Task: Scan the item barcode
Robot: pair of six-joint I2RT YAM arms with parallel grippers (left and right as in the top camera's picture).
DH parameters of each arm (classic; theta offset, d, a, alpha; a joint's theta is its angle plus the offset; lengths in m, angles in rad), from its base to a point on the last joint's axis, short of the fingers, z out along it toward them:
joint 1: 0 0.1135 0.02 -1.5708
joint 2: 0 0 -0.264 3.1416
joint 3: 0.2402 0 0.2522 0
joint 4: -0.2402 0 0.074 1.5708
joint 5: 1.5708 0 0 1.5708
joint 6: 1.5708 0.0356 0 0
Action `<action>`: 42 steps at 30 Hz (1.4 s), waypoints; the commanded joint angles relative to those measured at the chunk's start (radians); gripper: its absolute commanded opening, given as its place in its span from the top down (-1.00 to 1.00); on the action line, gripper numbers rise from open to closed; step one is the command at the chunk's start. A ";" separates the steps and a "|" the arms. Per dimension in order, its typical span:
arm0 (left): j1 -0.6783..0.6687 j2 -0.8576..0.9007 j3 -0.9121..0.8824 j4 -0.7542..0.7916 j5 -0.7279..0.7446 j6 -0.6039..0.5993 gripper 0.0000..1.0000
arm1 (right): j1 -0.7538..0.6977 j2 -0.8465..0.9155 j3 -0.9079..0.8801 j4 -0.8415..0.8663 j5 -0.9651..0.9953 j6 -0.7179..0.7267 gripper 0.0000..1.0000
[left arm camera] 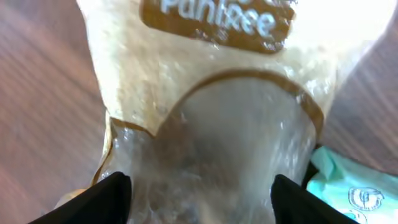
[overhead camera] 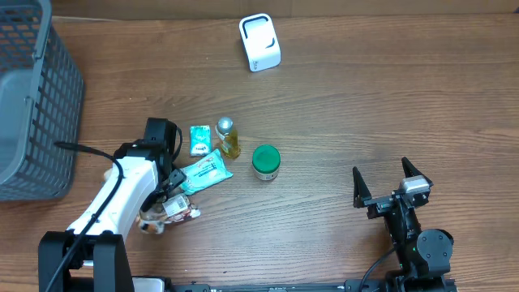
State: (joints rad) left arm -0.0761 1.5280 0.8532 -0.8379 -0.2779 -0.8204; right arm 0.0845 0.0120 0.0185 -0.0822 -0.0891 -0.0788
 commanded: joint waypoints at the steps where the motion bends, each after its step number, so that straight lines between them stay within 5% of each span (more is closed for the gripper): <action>1: 0.005 0.002 -0.006 0.034 -0.032 0.154 -0.37 | -0.006 -0.008 -0.010 0.005 0.005 -0.004 -1.00; 8: 0.005 0.002 -0.006 0.108 -0.019 0.189 -0.33 | -0.006 -0.008 -0.010 0.005 0.005 -0.004 -1.00; 16: 0.005 0.001 0.041 -0.071 0.095 0.194 -0.76 | -0.006 -0.008 -0.010 0.005 0.005 -0.004 -1.00; 24: 0.009 0.001 0.084 -0.129 0.097 0.183 -0.83 | -0.006 -0.008 -0.010 0.005 0.005 -0.004 -1.00; 34: 0.053 0.001 0.255 -0.425 0.073 -0.256 -0.53 | -0.006 -0.008 -0.010 0.005 0.005 -0.004 -1.00; 42: 0.060 0.001 0.084 -0.355 -0.025 -0.496 -0.56 | -0.006 -0.008 -0.010 0.005 0.005 -0.004 -1.00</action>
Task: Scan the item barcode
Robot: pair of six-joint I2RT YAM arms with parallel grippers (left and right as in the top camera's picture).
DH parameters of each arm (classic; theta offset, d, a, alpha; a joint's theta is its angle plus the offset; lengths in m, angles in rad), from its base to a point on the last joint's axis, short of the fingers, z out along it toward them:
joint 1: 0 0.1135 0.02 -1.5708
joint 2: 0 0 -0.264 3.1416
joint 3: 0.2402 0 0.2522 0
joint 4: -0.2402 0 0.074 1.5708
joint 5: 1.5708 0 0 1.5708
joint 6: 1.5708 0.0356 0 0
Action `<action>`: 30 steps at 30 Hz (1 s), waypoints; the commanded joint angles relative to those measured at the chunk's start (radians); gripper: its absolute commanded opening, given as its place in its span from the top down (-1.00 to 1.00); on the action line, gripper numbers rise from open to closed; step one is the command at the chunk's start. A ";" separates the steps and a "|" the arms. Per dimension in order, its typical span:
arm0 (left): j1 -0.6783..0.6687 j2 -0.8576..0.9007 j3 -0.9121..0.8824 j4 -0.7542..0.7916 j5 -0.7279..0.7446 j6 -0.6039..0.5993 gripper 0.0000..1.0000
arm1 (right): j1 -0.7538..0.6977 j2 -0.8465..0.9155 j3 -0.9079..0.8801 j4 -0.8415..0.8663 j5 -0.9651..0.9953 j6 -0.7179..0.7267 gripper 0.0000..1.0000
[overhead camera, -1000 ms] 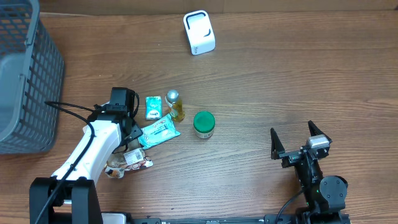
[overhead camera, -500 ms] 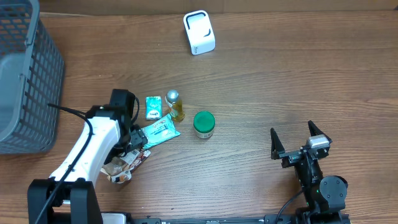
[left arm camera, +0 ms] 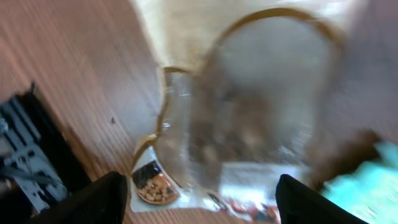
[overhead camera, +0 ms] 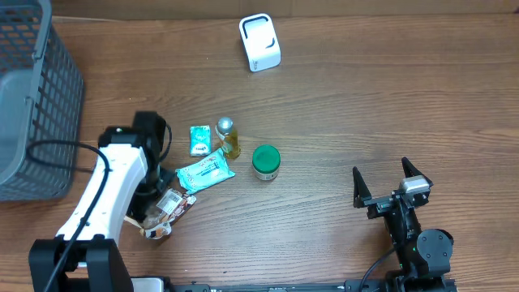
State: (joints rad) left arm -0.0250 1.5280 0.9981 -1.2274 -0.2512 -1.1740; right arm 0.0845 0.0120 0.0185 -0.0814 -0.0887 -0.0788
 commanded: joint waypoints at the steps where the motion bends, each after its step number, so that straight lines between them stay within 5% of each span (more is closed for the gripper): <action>1: 0.010 0.001 -0.080 0.059 -0.052 -0.142 -0.54 | -0.006 -0.008 -0.010 0.004 0.005 -0.004 -1.00; 4: 0.024 0.002 -0.132 0.135 -0.069 -0.142 -0.45 | -0.006 -0.008 -0.010 0.004 0.005 -0.004 -1.00; 8: 0.046 0.002 -0.181 0.218 -0.073 -0.101 0.03 | -0.006 -0.008 -0.010 0.004 0.005 -0.004 -1.00; 17: 0.053 0.002 -0.264 0.327 -0.074 0.023 0.48 | -0.006 -0.008 -0.010 0.004 0.005 -0.004 -1.00; 23: 0.053 0.001 -0.264 0.421 -0.064 0.207 0.91 | -0.006 -0.008 -0.010 0.004 0.005 -0.004 -1.00; 30: 0.064 0.001 -0.190 0.394 -0.001 0.319 0.85 | -0.006 -0.008 -0.010 0.004 0.005 -0.004 -1.00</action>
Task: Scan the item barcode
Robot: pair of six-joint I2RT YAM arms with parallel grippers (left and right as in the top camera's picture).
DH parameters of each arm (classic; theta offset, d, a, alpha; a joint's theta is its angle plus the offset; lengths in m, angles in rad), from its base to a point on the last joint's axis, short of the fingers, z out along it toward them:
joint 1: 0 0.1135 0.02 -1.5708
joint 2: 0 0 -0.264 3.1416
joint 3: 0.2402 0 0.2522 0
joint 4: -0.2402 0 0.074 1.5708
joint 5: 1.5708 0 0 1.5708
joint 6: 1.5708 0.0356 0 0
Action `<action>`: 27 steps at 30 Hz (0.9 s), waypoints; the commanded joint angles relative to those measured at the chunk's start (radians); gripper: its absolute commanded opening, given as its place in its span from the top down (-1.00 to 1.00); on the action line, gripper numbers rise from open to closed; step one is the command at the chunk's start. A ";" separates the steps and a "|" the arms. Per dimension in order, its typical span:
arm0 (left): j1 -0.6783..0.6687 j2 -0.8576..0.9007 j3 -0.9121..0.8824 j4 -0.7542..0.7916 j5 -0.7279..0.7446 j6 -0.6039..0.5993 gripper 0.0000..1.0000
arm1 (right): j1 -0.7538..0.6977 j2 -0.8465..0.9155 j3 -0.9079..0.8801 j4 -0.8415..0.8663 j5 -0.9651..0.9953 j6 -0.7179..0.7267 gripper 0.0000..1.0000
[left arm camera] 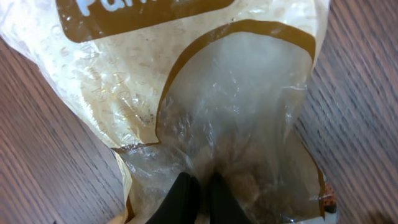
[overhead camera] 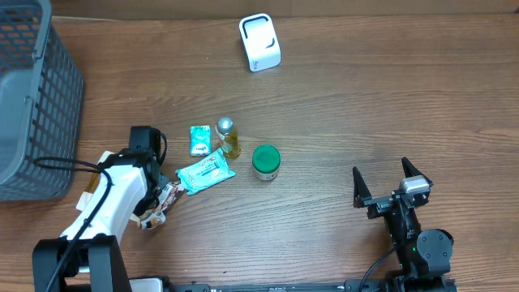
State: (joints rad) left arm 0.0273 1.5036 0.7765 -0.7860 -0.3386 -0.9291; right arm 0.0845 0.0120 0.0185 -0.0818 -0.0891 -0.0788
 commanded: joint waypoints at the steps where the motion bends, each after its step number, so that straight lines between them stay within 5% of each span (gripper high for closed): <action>1: 0.018 0.025 0.056 -0.068 0.089 0.077 0.87 | -0.006 -0.008 -0.010 0.005 0.005 -0.004 -1.00; 3: 0.026 0.026 0.104 -0.080 0.123 0.142 0.91 | -0.006 -0.008 -0.010 0.005 0.005 -0.004 -1.00; 7: 0.026 0.026 0.154 -0.020 0.223 0.370 0.68 | -0.006 -0.008 -0.010 0.005 0.005 -0.004 -1.00; 21: 0.068 0.026 0.172 -0.091 0.180 0.357 -0.24 | -0.006 -0.008 -0.010 0.005 0.005 -0.004 -1.00; 27: 0.085 0.026 0.166 -0.084 0.171 0.384 -0.24 | -0.006 -0.008 -0.010 0.005 0.005 -0.004 -1.00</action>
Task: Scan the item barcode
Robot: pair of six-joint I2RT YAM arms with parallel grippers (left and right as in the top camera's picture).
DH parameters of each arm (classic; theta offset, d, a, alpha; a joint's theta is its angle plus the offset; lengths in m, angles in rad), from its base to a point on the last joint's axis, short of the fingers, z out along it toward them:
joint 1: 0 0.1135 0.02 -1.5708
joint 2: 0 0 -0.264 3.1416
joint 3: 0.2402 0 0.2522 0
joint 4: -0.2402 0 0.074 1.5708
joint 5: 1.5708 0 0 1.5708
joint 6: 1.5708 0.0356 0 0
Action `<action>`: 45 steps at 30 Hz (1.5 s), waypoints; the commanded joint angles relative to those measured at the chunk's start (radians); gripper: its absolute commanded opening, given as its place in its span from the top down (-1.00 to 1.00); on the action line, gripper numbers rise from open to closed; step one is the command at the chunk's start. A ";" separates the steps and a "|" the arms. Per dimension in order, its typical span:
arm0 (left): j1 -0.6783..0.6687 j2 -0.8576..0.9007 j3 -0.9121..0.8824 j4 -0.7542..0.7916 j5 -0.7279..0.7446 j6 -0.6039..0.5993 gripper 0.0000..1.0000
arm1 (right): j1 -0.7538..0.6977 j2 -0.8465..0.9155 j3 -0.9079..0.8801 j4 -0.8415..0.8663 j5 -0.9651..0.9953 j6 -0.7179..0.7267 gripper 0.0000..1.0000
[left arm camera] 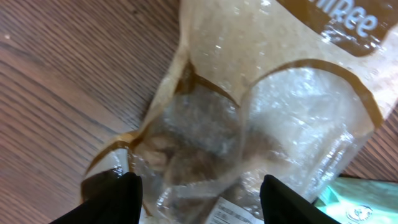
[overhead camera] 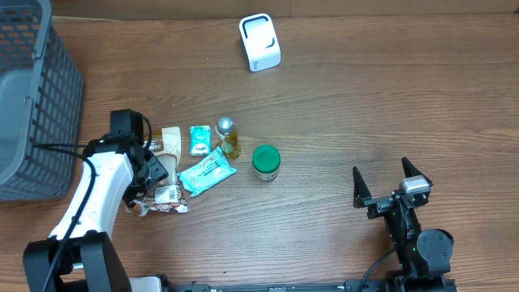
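The item is a clear and beige snack bag [left arm camera: 249,106] with brown lettering, lying flat on the wooden table [overhead camera: 340,105]. In the overhead view the bag [overhead camera: 169,139] runs from beside the teal packet back under my left gripper [overhead camera: 154,174]. That left gripper [left arm camera: 199,196] is open just above the bag, its fingers [left arm camera: 112,198] set wide over the bag's lower end. A white printed label [left arm camera: 239,211] shows there. The white scanner [overhead camera: 259,42] stands at the far middle. My right gripper [overhead camera: 389,188] is open at the near right, holding nothing.
A small teal packet [overhead camera: 199,139], a small bottle [overhead camera: 227,138], a green-lidded jar [overhead camera: 265,162] and a teal wipes pack [overhead camera: 207,172] lie right of the bag. A grey mesh basket [overhead camera: 36,105] fills the far left corner.
My left gripper was shut on the bag and is now open over it. The bag now lies stretched out flat, its beige end up beside the teal packet. The right arm has not moved.
My left gripper was open over the bag, which lay in front of the wipes pack. It was still open over it at the second moment, then shut on the bag's clear part. Now it is open and the bag lies turned, nearer the teal packet.
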State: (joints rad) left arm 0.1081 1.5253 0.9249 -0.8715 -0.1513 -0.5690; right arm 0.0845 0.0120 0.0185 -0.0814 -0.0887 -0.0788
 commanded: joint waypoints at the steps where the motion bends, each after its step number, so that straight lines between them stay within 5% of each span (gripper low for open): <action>1: 0.005 0.004 0.012 0.005 -0.016 0.024 -0.23 | -0.006 -0.008 -0.010 0.004 0.005 -0.004 -1.00; 8: 0.003 0.012 -0.074 0.143 -0.017 0.040 -0.18 | -0.006 -0.008 -0.010 0.004 0.005 -0.004 -1.00; 18: 0.003 0.013 -0.132 0.251 -0.018 0.050 0.50 | -0.006 -0.008 -0.010 0.004 0.005 -0.004 -1.00; 36: 0.003 0.025 -0.133 0.488 0.151 0.323 0.55 | -0.006 -0.008 -0.010 0.004 0.005 -0.004 -1.00; 45: 0.003 0.024 -0.014 0.390 0.153 0.339 0.53 | -0.006 -0.008 -0.010 0.004 0.005 -0.004 -1.00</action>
State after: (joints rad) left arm 0.1112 1.5398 0.8280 -0.4503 -0.0177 -0.2676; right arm 0.0845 0.0120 0.0185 -0.0818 -0.0891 -0.0792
